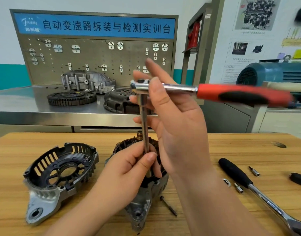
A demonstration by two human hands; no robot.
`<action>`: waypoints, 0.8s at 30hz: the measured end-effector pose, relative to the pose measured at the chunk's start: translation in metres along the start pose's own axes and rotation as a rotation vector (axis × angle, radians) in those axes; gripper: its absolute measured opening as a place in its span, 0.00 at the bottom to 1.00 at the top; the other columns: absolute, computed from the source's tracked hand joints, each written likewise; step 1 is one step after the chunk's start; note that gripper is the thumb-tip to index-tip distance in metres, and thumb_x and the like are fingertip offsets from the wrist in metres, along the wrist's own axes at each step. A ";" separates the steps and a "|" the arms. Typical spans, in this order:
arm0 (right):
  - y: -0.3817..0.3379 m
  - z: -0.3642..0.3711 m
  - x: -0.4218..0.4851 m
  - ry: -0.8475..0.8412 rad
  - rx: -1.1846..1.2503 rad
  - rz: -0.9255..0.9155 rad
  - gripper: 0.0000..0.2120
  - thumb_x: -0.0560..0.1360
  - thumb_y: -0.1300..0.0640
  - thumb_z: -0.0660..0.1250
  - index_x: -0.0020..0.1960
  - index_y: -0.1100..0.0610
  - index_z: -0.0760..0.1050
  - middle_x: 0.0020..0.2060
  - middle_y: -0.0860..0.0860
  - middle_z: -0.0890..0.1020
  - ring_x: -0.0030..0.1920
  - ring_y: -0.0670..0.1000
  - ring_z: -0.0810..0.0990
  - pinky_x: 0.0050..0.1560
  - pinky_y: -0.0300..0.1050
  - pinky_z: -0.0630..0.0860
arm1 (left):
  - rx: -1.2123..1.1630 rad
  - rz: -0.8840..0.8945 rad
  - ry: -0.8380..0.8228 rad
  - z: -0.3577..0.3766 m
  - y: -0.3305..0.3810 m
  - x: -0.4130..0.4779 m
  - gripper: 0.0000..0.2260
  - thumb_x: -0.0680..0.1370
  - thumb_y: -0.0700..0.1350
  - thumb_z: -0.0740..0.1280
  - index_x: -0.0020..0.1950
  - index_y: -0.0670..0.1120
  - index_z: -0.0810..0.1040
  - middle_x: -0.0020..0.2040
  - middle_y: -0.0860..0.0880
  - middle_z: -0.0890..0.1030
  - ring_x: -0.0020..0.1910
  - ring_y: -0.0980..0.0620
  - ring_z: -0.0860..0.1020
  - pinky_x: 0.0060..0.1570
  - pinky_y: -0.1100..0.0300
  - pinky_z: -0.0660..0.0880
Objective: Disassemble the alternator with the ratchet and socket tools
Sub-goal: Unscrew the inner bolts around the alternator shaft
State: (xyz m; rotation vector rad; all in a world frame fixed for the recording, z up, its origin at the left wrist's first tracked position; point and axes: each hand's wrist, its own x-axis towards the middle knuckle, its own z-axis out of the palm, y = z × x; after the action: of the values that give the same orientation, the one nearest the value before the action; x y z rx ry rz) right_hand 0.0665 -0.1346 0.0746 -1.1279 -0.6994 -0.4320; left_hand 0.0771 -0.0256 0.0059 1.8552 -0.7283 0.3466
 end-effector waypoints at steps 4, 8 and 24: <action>-0.002 0.001 0.001 -0.028 0.016 -0.018 0.13 0.76 0.53 0.63 0.58 0.44 0.77 0.58 0.45 0.82 0.48 0.48 0.83 0.41 0.40 0.78 | -0.007 -0.002 0.000 0.001 0.000 0.000 0.17 0.72 0.61 0.57 0.50 0.54 0.78 0.44 0.54 0.84 0.44 0.50 0.80 0.46 0.56 0.75; -0.003 0.000 0.003 -0.045 0.172 0.176 0.19 0.76 0.42 0.58 0.60 0.50 0.76 0.53 0.51 0.85 0.41 0.51 0.84 0.39 0.41 0.78 | -0.071 -0.016 -0.033 0.000 0.001 0.000 0.17 0.73 0.62 0.57 0.48 0.53 0.79 0.43 0.52 0.84 0.42 0.47 0.79 0.45 0.53 0.75; 0.000 0.000 0.000 -0.031 0.019 -0.018 0.13 0.76 0.54 0.63 0.58 0.43 0.77 0.58 0.45 0.82 0.51 0.49 0.83 0.41 0.41 0.79 | -0.039 -0.007 -0.008 0.000 0.002 0.001 0.14 0.72 0.60 0.59 0.48 0.55 0.78 0.41 0.54 0.84 0.40 0.53 0.80 0.42 0.61 0.77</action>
State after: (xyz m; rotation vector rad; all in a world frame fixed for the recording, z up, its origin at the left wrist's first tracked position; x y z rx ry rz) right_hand 0.0665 -0.1352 0.0748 -1.1138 -0.7399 -0.4228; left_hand 0.0767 -0.0259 0.0080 1.8225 -0.7293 0.3179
